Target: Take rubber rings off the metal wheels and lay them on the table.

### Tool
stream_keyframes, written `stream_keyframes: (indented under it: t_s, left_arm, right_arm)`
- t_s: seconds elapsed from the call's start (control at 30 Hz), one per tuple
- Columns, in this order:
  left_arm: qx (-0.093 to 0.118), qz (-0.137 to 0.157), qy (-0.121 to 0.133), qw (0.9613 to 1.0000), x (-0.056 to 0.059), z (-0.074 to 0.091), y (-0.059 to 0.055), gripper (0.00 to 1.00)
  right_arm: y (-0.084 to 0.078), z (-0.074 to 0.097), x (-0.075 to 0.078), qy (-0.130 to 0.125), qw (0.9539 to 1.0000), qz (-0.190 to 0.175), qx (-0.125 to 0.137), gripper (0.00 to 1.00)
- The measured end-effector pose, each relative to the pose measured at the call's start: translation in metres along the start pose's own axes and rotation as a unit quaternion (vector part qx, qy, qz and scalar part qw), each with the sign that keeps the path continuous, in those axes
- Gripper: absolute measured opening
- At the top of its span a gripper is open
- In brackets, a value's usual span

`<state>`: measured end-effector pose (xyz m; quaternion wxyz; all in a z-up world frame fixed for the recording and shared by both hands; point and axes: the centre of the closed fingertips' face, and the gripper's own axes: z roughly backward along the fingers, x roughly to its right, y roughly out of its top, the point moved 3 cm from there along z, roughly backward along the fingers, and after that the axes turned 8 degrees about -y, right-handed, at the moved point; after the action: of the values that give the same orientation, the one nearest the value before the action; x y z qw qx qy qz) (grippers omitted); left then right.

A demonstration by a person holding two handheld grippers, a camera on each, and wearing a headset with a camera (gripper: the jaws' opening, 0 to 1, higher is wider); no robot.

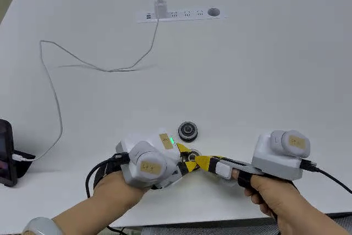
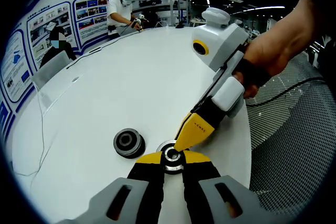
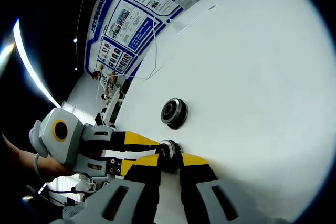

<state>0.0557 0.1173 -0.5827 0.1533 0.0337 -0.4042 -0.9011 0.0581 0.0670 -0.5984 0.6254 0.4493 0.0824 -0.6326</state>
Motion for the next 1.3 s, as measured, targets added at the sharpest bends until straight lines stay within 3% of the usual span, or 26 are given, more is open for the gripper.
stream_keyframes:
  t_s: [0.27, 0.6, 1.3]
  left_arm:
    - [0.001, 0.001, -0.002, 1.0000, 0.0000, 0.0004, -0.0002, 0.12]
    - [0.003, 0.002, -0.003, 1.0000, 0.0002, 0.0007, -0.0005, 0.12]
    - [0.005, 0.003, -0.003, 1.0000, 0.0002, 0.0010, -0.0011, 0.12]
  right_arm:
    - [0.0003, 0.0028, 0.0004, 0.016, 0.9998, -0.009, -0.007, 0.15]
    - [0.0013, 0.0039, 0.0016, 0.009, 0.9995, 0.023, -0.020, 0.09]
    - [0.0035, 0.0075, -0.0014, 0.018, 0.9972, 0.064, -0.036, 0.11]
